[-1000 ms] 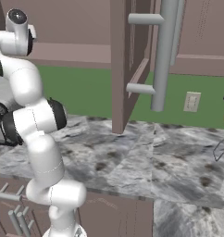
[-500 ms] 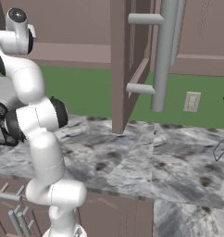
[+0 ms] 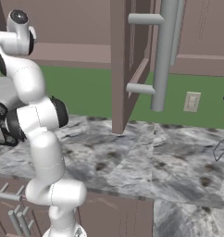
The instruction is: Take the cinnamon bottle from the cabinet and place it on the dining table, next to the plate with the cupcake. Then take the chocolate from the dining counter and place it on the cupcake plate.
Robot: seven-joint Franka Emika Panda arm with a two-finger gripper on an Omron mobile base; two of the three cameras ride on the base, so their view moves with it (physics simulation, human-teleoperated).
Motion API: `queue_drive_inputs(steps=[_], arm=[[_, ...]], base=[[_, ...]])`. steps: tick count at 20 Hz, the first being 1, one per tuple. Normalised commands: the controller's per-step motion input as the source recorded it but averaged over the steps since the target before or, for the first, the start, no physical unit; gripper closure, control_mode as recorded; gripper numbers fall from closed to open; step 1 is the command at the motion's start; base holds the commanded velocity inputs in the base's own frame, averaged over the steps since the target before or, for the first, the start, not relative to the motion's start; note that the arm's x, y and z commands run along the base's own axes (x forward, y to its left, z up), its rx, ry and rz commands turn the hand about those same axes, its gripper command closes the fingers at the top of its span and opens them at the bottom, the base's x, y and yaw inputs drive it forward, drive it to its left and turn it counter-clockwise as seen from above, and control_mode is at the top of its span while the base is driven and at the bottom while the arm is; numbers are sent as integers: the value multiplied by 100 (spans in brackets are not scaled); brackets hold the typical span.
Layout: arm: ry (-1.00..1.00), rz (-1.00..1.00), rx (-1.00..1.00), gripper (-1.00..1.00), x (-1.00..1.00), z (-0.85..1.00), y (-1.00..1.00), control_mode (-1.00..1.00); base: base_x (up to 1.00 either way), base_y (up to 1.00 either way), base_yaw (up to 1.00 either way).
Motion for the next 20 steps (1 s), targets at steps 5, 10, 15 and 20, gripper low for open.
queue_drive_inputs(steps=[5,10,15,20], arm=[[0,2,0,-100,7,-9,0,-100],[0,2,0,-100,13,-3,0,-100],[0,1,0,-100,9,0,0,-100],[0,1,0,-100,4,0,2,-100]], base=[[0,0,0],[0,0,0],[0,0,0],[0,0,0]])
